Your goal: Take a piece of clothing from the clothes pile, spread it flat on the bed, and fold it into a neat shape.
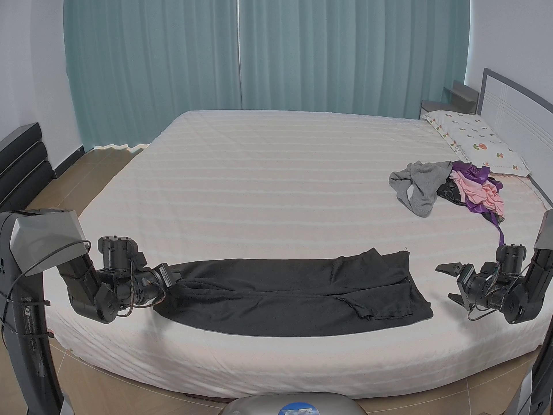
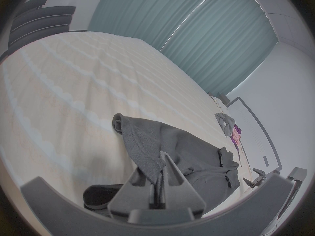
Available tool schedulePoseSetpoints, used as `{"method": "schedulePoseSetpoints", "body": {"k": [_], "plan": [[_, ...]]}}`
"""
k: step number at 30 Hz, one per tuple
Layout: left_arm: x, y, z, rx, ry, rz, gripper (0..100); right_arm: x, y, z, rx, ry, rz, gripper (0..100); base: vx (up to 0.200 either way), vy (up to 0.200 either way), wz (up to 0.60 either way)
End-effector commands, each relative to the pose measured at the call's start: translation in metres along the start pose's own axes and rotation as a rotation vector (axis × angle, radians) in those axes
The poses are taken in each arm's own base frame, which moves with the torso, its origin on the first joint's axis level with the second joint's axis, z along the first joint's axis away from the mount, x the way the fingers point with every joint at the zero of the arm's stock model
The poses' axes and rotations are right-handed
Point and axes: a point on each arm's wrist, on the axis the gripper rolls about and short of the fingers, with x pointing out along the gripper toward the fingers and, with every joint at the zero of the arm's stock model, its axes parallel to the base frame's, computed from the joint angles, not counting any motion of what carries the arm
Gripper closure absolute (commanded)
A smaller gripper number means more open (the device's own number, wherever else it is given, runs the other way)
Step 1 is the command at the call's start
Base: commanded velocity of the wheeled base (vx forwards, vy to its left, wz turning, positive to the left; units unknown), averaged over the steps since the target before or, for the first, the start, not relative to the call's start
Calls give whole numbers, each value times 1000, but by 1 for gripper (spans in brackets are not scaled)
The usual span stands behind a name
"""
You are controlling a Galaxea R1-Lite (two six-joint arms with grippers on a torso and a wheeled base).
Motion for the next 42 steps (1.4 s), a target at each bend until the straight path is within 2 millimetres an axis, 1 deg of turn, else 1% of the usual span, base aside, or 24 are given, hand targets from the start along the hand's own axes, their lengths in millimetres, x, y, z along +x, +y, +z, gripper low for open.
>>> {"method": "schedulePoseSetpoints", "body": {"k": [1,5,8,11,13,14,16,19,24,25,28,33,39,40,41,42], "plan": [[2,-6,5,11,-23,-6,100,2,-2,-2,4,9,-5,0,0,-200,0],[3,-13,7,25,-46,0,100,2,-2,-2,4,10,-6,0,0,-200,0],[1,-30,13,44,-52,-10,100,2,-2,-2,3,10,-6,0,0,-200,0],[-3,-42,18,50,-36,-15,100,2,-2,-2,3,10,-6,0,0,-200,0],[-7,-57,23,49,-23,-19,100,1,-2,-2,1,8,-4,0,0,-200,0],[-7,-59,24,46,-23,-18,100,1,-1,-2,2,7,-3,0,0,-200,0],[-9,-73,27,38,-21,-14,100,1,-2,-2,2,9,-5,0,0,-200,0],[-8,-89,29,34,-6,-9,100,0,-2,-3,3,10,-6,0,0,-200,0],[-4,-112,27,49,25,4,100,0,-2,-3,3,11,-7,0,0,-200,0],[-2,-122,26,44,37,-2,100,0,-2,-3,3,10,-6,0,0,-200,0],[2,-136,25,33,65,-12,100,0,-2,-3,3,10,-6,0,0,-200,0],[6,-165,21,57,120,-32,100,-1,-3,-5,0,14,-11,0,0,-200,0],[23,-181,10,76,184,-28,100,0,-3,-5,-3,17,-12,0,0,-200,0],[23,-181,10,76,184,-28,100,0,-3,-5,-3,17,-12,0,0,0,0],[27,-186,6,76,198,-30,100,0,-3,-6,-3,19,-12,0,0,0,0],[29,-187,6,74,200,-31,100,0,-3,-6,-3,19,-12,0,0,0,0]]}}
